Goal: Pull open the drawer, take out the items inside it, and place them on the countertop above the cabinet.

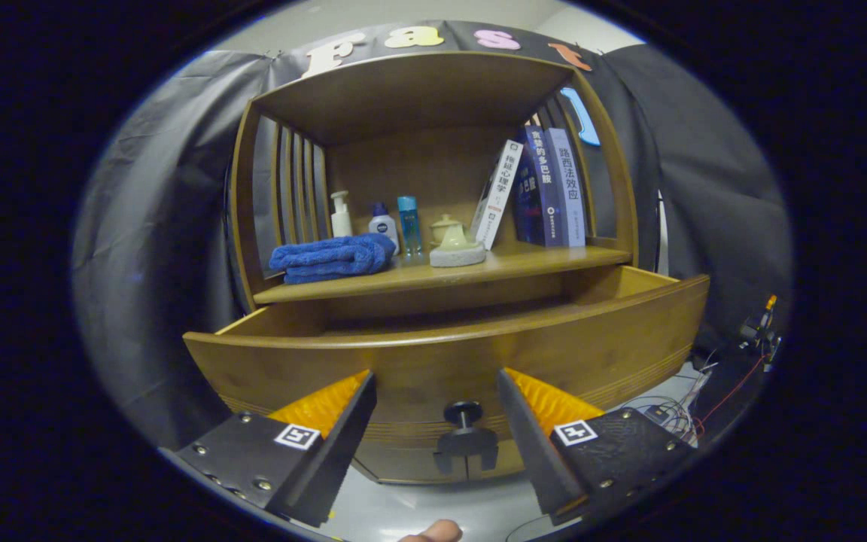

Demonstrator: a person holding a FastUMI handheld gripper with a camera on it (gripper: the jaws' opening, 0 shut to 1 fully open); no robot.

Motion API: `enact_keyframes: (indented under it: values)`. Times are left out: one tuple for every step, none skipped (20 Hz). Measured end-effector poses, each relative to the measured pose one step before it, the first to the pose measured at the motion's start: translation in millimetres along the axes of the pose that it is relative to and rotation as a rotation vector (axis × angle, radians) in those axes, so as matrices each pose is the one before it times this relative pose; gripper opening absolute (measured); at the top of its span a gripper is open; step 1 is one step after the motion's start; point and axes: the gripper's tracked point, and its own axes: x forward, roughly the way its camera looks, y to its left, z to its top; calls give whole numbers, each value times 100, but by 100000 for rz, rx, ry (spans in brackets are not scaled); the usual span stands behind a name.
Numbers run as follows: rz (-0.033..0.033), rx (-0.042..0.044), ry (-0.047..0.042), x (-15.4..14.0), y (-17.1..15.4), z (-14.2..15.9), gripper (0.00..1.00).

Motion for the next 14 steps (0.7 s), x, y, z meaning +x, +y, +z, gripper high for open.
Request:
enact_keyframes:
  values:
    - [280, 37, 545, 172, -78, -55, 98]
    - [203, 246, -398, 20, -35, 65, 97]
    - [176, -7, 204, 111, -59, 17, 97]
    - [17, 283, -420, 28, -7, -5, 97]
    - [9, 339, -36, 83, -29, 39, 98]
    - [68, 404, -179, 78, -25, 16, 98]
    - [142, 124, 141, 254, -9, 45, 97]
    - [40, -253, 536, 251, 47, -25, 97]
    - [56, -115, 281, 308, -79, 130, 97]
    - [163, 138, 381, 391, -18, 19, 98]
    - [79, -5, 99, 478, 58, 113, 98]
    - [-42, -217, 155, 659, 227, -43, 97]
    - [-48, 208, 59, 413, 11, 105, 97]
    - [27, 484, 139, 489, 41, 44, 98]
